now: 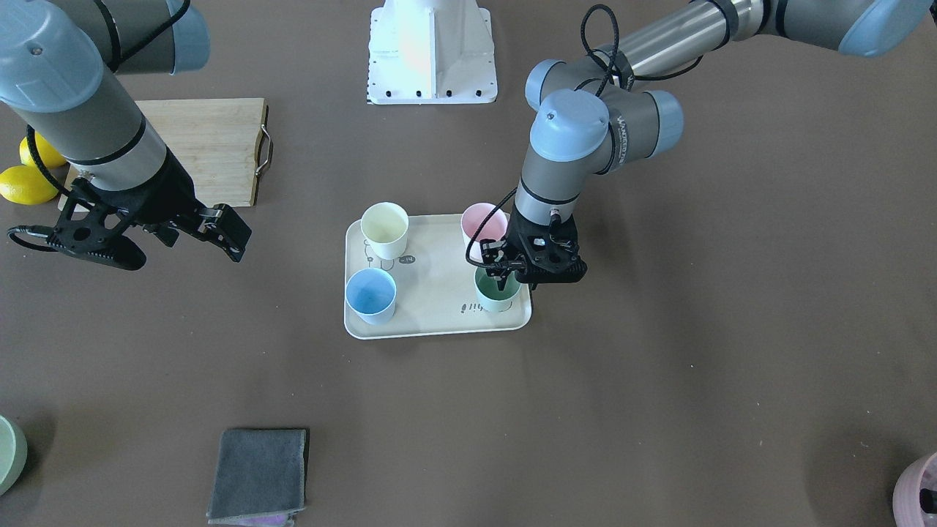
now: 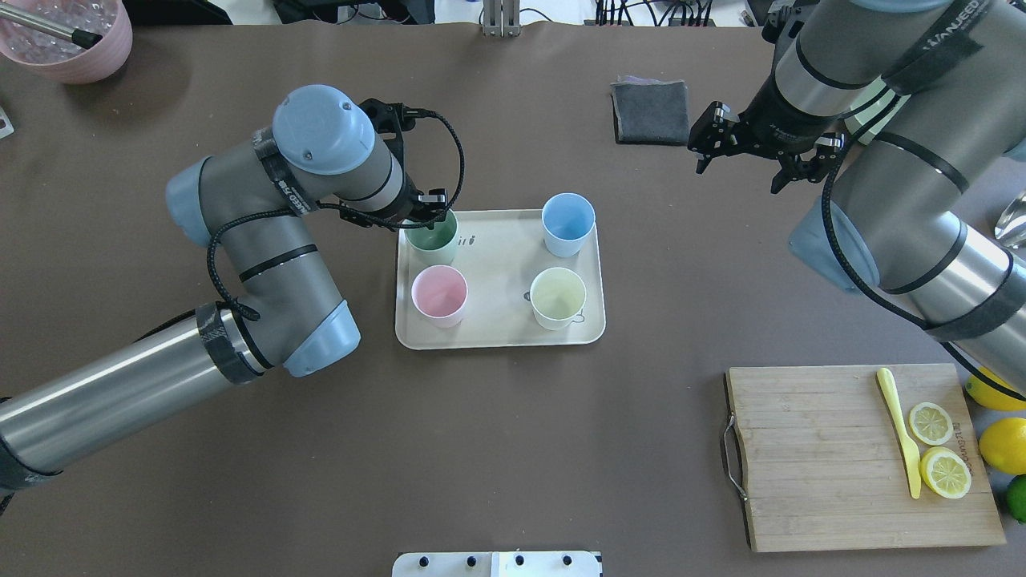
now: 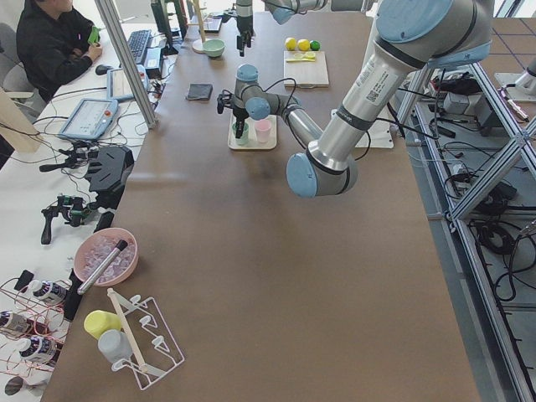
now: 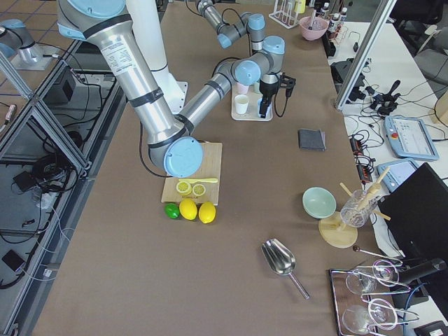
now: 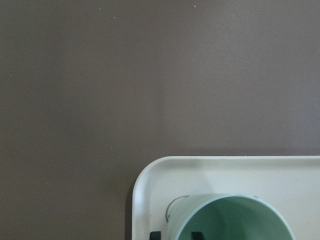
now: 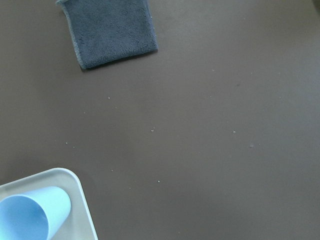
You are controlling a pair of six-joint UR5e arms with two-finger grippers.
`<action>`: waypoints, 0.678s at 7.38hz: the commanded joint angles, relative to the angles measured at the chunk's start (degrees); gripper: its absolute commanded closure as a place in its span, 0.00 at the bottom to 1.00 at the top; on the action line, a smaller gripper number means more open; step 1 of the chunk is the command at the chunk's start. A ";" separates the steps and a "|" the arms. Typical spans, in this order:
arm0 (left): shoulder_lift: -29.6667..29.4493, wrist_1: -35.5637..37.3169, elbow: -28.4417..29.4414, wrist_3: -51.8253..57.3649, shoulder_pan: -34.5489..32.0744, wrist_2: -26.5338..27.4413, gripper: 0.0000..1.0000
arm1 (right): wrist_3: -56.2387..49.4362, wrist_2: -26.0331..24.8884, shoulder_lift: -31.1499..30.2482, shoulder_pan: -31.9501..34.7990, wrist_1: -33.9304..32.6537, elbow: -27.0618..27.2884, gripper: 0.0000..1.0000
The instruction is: Place all cups on tray
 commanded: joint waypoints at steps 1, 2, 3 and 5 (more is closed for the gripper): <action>1.32 1.08 -3.84 0.86 -5.79 -8.92 0.01 | -5.33 0.24 -5.18 1.09 -0.03 2.52 0.00; 3.42 4.31 -7.34 4.17 -8.52 -11.41 0.01 | -8.49 0.77 -8.61 2.13 -0.03 4.28 0.00; 5.35 11.13 -11.90 14.12 -12.99 -12.83 0.01 | -12.61 2.69 -11.95 4.06 -0.03 4.74 0.00; 13.50 14.45 -17.55 27.07 -21.60 -14.50 0.01 | -24.72 3.67 -19.86 8.35 0.67 4.74 0.00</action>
